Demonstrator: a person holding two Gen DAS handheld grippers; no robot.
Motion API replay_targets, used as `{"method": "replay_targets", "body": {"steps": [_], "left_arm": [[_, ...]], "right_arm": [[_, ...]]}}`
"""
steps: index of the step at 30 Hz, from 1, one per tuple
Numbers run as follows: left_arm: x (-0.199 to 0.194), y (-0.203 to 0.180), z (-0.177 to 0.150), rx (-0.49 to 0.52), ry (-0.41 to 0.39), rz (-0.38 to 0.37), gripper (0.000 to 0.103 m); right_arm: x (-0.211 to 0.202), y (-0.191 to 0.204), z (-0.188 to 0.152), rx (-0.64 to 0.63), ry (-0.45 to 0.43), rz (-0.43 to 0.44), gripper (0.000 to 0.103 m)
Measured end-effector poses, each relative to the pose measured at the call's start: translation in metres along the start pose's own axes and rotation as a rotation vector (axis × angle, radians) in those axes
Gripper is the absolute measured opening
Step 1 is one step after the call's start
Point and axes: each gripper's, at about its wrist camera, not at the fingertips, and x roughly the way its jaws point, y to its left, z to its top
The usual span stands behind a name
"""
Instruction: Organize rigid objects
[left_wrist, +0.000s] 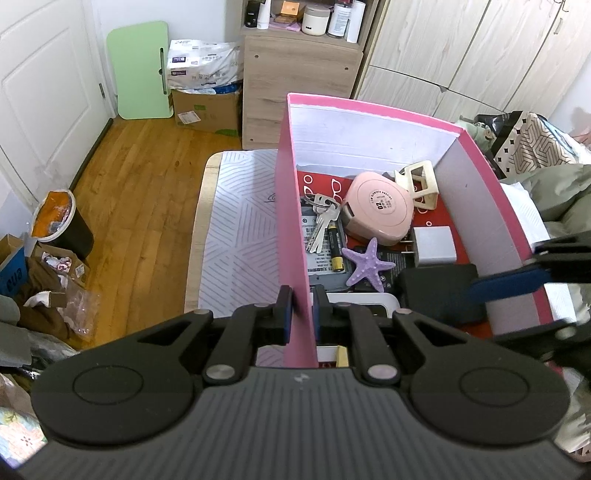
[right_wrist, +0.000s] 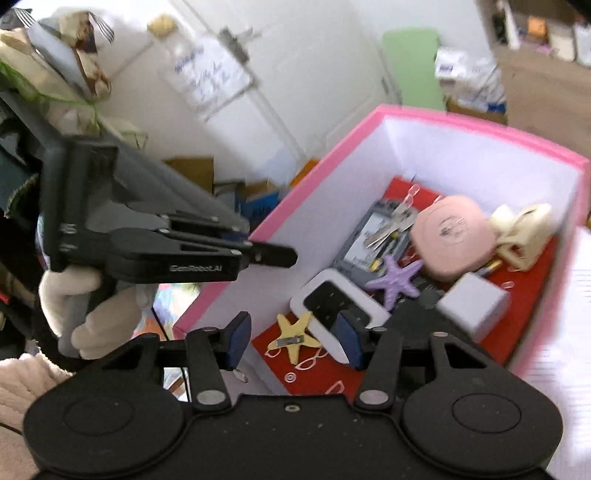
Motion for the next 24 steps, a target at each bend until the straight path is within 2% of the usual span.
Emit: {"method": "replay_targets", "body": {"steps": [4,7,11,15,16,17,18,19,20,21,22,24], "left_arm": [[0.0,-0.001,0.0,-0.001,0.0,0.01,0.01],[-0.001,-0.003,-0.001,-0.004,0.007,0.02,0.01],[-0.008,-0.011,-0.005,0.009,0.002,0.045,0.01],[-0.023,-0.02,-0.012,0.027,-0.001,0.063,0.013],[-0.027,-0.022,-0.013,0.033,0.003,0.068,0.015],[-0.031,-0.025,-0.014,0.04,0.012,0.066,0.025],[-0.036,-0.027,-0.015,0.039,0.019,0.052,0.039],[-0.041,-0.03,-0.016,0.035,0.024,0.039,0.045],[-0.047,-0.034,-0.018,0.038,0.022,0.028,0.053],[-0.052,-0.038,-0.02,0.049,0.012,0.024,0.054],[-0.059,-0.044,-0.022,0.065,-0.003,0.028,0.055],[-0.069,-0.052,-0.025,0.082,-0.025,0.038,0.067]], "right_arm": [[-0.031,0.005,-0.02,-0.029,-0.13,-0.096,0.058],[-0.045,0.006,-0.035,-0.028,-0.196,-0.156,0.058],[-0.056,0.013,-0.045,-0.053,-0.253,-0.254,0.059],[-0.064,0.014,-0.055,-0.051,-0.291,-0.329,0.065],[-0.065,0.013,-0.057,-0.036,-0.294,-0.335,0.066],[-0.067,0.011,-0.057,-0.019,-0.296,-0.339,0.07],[-0.07,0.009,-0.057,0.005,-0.298,-0.348,0.075],[-0.073,0.008,-0.056,0.028,-0.296,-0.364,0.078],[-0.075,0.007,-0.056,0.052,-0.29,-0.386,0.089],[-0.078,0.005,-0.054,0.081,-0.29,-0.416,0.097],[-0.082,0.004,-0.054,0.105,-0.301,-0.444,0.098],[-0.09,0.002,-0.054,0.13,-0.322,-0.479,0.098]]}}
